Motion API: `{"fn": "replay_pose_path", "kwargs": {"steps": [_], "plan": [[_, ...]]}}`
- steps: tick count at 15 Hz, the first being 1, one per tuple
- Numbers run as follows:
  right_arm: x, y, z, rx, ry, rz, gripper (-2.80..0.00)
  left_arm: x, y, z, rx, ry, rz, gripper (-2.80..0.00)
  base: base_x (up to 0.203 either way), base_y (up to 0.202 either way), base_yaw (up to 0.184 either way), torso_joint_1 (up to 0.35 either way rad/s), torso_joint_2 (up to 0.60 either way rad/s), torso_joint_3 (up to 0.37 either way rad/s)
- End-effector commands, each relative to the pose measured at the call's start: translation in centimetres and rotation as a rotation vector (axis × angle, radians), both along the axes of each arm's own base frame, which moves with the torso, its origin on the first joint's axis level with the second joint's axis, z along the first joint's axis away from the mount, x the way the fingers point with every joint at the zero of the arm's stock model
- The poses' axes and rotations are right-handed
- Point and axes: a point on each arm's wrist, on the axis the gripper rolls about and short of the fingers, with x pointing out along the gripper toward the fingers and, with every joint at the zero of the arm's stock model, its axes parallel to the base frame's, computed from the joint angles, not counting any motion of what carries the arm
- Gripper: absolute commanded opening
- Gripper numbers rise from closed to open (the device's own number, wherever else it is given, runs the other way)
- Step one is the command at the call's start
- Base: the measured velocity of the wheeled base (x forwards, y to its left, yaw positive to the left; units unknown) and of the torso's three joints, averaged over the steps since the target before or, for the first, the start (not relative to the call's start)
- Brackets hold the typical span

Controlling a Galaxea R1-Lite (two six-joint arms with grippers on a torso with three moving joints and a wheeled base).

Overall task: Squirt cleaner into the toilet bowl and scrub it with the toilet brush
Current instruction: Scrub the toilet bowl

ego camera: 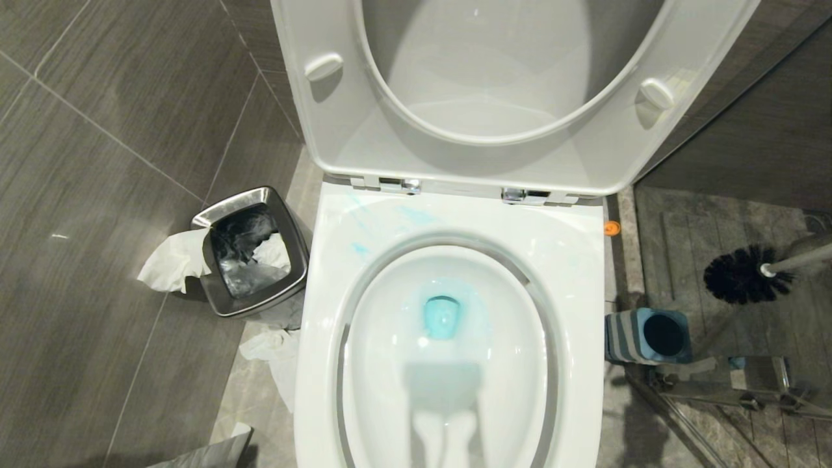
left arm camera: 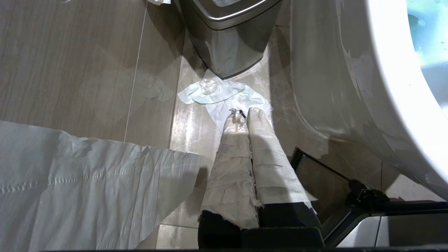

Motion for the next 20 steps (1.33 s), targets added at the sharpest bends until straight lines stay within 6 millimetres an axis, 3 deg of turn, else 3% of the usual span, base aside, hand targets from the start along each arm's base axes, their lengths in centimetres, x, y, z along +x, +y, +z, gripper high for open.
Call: {"fn": "replay_pose_path", "kwargs": {"steps": [1,3,9,11,15,20], "plan": [[-4.3,1.5,1.6,0.043,0.113,0.004,-2.8,0.0,0.0,0.0,0.0,0.0,0.0,-2.8,0.0,0.0,0.0,0.0,0.0,0.0],[-5.5,1.9,2.8,0.051,0.133,0.005,-2.8,0.0,0.0,0.0,0.0,0.0,0.0,-2.8,0.0,0.0,0.0,0.0,0.0,0.0],[-5.5,1.9,2.7,0.077,0.187,0.008,-2.8,0.0,0.0,0.0,0.0,-0.001,0.0,-2.8,0.0,0.0,0.0,0.0,0.0,0.0],[-4.1,1.4,2.0,0.118,0.277,-0.01,-2.8,0.0,0.0,0.0,0.0,0.0,0.0,-2.8,0.0,0.0,0.0,0.0,0.0,0.0],[-3.6,1.2,1.5,0.097,0.175,-0.032,-2.8,0.0,0.0,0.0,0.0,0.0,0.001,-2.8,0.0,0.0,0.0,0.0,0.0,0.0],[-1.7,0.6,3.4,0.095,0.17,-0.01,-2.8,0.0,0.0,0.0,0.0,0.0,0.0,-2.8,0.0,0.0,0.0,0.0,0.0,0.0]]}}
